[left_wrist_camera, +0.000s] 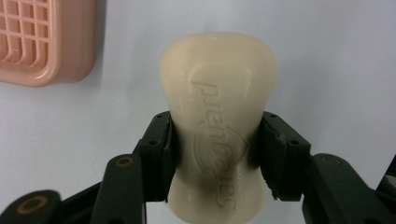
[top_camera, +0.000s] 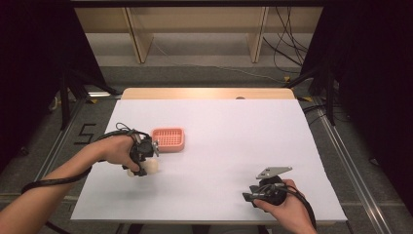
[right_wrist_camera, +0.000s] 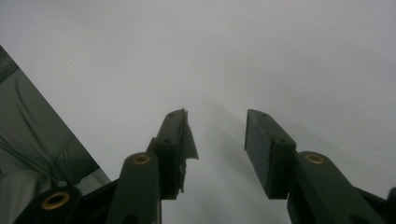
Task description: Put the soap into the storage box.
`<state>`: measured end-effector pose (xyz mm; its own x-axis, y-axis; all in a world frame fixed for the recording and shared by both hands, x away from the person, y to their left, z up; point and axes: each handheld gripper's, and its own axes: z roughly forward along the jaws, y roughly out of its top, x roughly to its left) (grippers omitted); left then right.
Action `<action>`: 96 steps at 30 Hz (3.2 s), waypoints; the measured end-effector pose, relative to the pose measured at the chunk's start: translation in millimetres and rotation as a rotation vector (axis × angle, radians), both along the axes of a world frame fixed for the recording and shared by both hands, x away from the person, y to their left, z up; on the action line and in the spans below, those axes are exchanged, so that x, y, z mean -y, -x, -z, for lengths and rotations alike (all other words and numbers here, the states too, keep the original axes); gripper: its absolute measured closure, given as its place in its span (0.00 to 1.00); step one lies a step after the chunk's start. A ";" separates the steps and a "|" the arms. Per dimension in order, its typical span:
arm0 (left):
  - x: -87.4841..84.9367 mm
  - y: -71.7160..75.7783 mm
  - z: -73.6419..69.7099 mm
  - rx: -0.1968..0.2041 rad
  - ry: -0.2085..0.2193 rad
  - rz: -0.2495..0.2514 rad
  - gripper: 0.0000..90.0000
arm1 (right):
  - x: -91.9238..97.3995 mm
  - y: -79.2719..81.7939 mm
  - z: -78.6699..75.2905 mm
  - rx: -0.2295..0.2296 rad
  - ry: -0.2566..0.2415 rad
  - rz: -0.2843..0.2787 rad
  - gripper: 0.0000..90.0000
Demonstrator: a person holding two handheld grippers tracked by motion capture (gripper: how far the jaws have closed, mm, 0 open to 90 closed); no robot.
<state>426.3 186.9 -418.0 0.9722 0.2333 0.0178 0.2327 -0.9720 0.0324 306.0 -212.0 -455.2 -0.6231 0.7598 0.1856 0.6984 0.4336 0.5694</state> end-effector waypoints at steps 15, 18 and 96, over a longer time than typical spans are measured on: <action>0.5 -9.1 -6.9 0.099 0.080 -0.037 0.55 | 0.5 -1.1 1.9 0.018 0.005 -0.013 0.66; -0.1 -10.5 -6.9 0.144 0.133 -0.067 0.55 | 0.5 -1.0 1.9 0.014 0.005 -0.012 0.66; 5.1 -55.7 -5.8 0.394 0.342 -0.068 0.55 | 1.8 -0.2 -0.5 0.019 -0.019 0.017 0.63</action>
